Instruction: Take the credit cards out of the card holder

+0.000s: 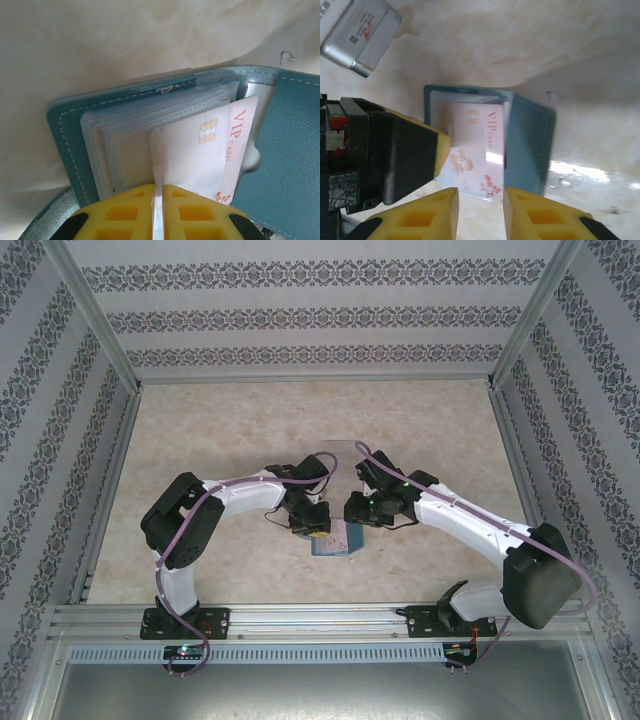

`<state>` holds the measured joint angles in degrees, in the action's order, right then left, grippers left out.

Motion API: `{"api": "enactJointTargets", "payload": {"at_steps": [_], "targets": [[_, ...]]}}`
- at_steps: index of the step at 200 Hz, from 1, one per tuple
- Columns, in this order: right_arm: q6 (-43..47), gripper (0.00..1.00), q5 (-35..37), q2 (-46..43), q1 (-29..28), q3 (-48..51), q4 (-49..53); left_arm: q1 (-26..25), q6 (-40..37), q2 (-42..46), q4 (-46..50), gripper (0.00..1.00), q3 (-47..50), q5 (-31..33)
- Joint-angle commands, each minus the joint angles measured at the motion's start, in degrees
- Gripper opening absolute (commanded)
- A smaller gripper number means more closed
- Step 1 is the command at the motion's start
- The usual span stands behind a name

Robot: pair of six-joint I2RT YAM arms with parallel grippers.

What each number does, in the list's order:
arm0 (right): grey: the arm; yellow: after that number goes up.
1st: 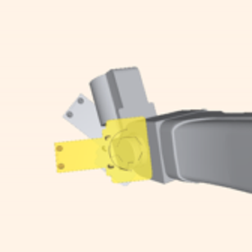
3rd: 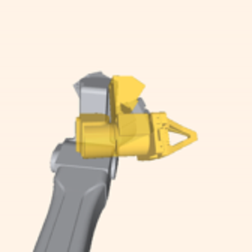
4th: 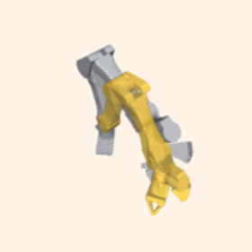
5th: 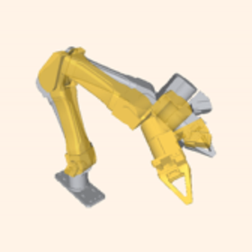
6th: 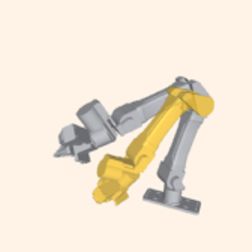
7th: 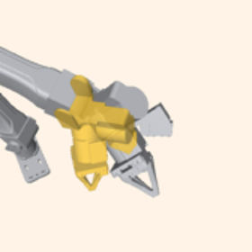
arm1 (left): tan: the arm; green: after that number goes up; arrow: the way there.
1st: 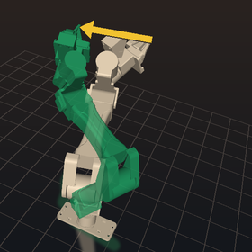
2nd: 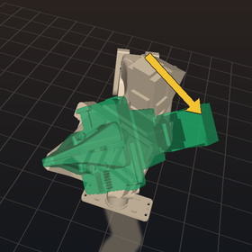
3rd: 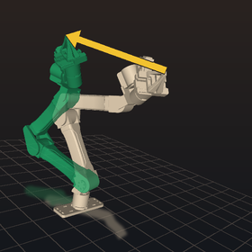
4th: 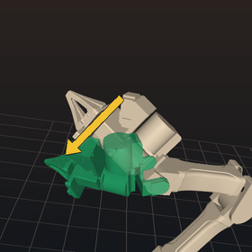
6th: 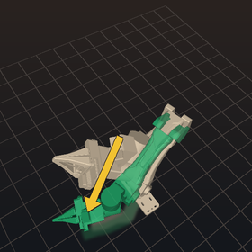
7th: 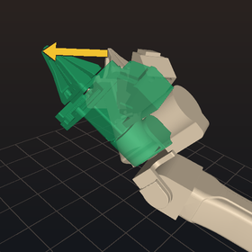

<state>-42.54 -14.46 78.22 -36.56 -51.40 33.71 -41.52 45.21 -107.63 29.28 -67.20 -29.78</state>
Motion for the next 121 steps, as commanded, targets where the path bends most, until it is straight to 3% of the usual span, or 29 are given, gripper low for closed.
{"api": "enactJointTargets", "payload": {"at_steps": [1, 80, 121], "targets": [[-3.89, 0.28, -8.09, 0.94, 1.11, 3.35, -7.34, 0.25, -0.51, 1.22, 0.69, 0.12, 1.20, 0.53], [-0.51, 0.26, -10.52, 5.47, 6.12, 9.61, -10.50, 0.36, -0.87, 1.07, 1.34, 0.11, 1.06, 1.22], [-0.39, 0.27, -15.04, 7.14, 7.27, 13.26, -19.62, 0.38, -0.91, 0.76, 1.39, 0.11, 0.94, 1.22]]}}
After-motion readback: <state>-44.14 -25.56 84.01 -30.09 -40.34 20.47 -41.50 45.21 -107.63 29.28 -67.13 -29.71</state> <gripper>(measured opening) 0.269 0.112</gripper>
